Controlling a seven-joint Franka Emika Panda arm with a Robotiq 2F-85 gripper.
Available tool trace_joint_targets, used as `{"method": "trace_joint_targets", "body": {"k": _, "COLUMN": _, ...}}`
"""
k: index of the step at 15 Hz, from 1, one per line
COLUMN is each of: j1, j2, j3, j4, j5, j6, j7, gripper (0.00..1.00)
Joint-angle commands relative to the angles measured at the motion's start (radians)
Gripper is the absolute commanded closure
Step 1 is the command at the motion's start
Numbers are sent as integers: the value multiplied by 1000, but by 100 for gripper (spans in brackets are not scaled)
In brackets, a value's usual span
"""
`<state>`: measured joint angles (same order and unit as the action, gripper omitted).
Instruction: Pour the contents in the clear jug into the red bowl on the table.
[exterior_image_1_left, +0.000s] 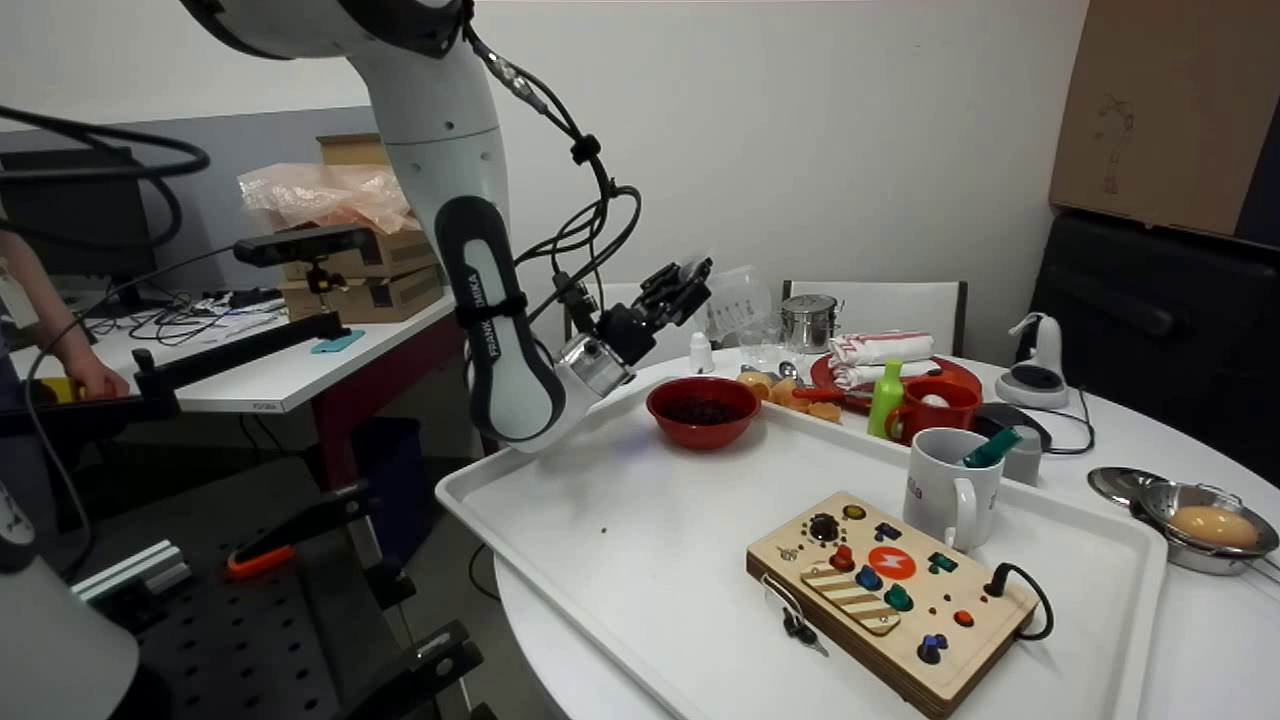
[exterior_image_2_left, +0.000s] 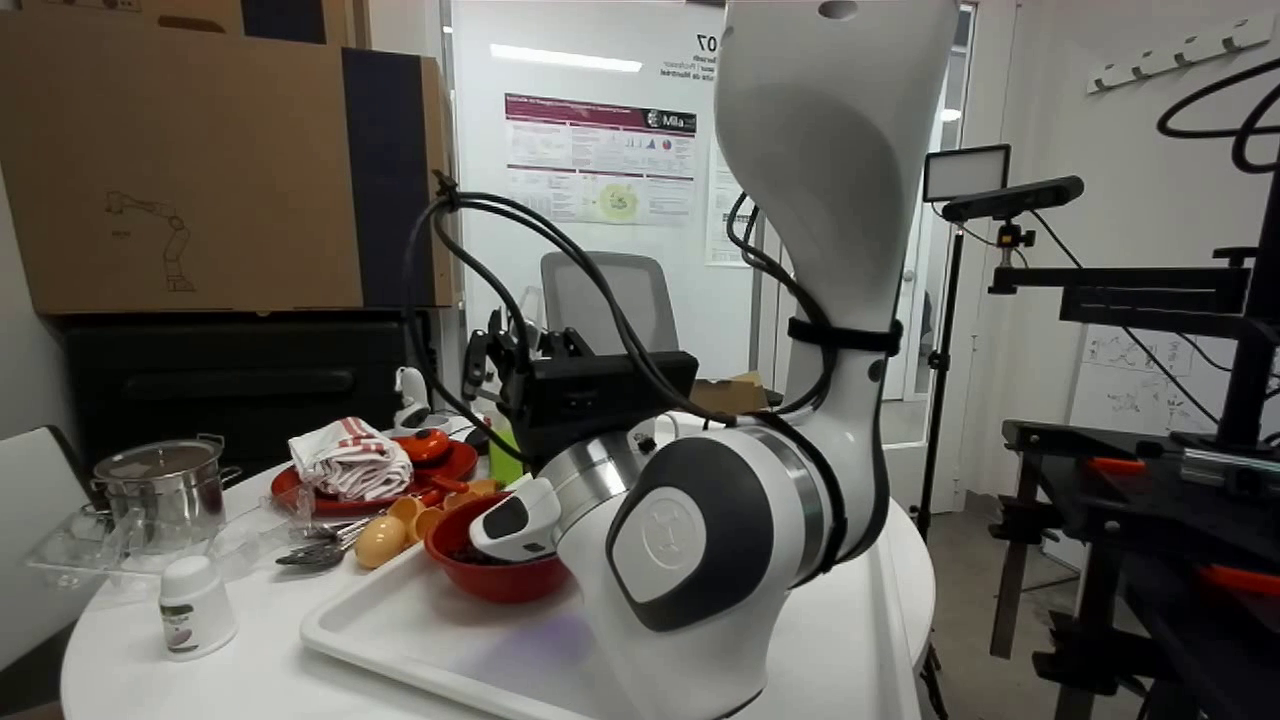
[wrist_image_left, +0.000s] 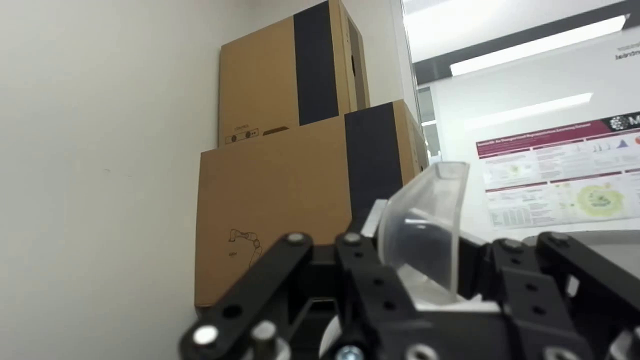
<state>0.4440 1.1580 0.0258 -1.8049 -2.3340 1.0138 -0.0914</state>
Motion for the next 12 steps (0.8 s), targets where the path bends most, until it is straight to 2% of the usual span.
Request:
{"method": "trace_joint_targets", "body": {"k": 1, "j1": 36, "j2": 41, "j3": -44, "j4": 29, "j5": -46, "j6": -75, "j7": -42, "gripper": 90}}
{"method": "trace_joint_targets", "body": {"k": 6, "j1": 58, "j2": 66, "j3": -77, "j4": 39, "j5": -79, "j6": -155, "j7": -64, "gripper": 89}}
{"method": "trace_joint_targets", "body": {"k": 12, "j1": 110, "j2": 100, "j3": -150, "j4": 51, "j5": -146, "j6": -268, "j7": -111, "gripper": 89}}
